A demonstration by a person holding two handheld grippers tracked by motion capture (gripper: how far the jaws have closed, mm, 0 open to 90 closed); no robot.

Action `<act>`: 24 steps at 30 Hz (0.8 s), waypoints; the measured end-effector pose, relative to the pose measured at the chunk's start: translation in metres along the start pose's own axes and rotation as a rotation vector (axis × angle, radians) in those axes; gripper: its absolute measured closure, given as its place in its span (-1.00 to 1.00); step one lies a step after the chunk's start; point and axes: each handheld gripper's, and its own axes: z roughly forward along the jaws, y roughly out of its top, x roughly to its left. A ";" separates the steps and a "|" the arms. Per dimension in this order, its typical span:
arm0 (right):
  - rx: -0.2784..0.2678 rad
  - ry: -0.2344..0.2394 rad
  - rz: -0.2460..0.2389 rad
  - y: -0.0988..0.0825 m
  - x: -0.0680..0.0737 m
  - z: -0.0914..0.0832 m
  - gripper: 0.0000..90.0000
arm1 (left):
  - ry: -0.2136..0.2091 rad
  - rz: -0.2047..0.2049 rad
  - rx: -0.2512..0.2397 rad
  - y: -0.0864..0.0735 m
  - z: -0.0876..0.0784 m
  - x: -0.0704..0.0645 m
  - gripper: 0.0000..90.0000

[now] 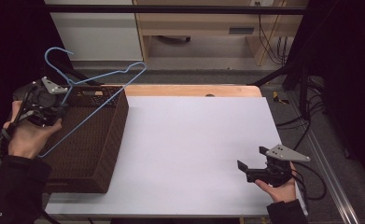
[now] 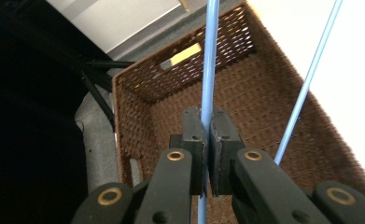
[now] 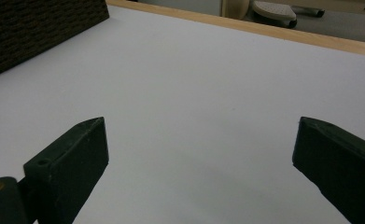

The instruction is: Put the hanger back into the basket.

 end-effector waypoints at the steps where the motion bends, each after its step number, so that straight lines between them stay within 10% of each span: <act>1: 0.000 0.000 0.000 0.000 0.000 0.000 -0.91 | 0.003 -0.005 0.003 -0.002 0.001 0.002 0.93; 24: 0.007 0.000 -0.005 0.000 0.001 0.002 -0.91 | 0.071 -0.042 0.124 -0.051 0.041 0.029 0.93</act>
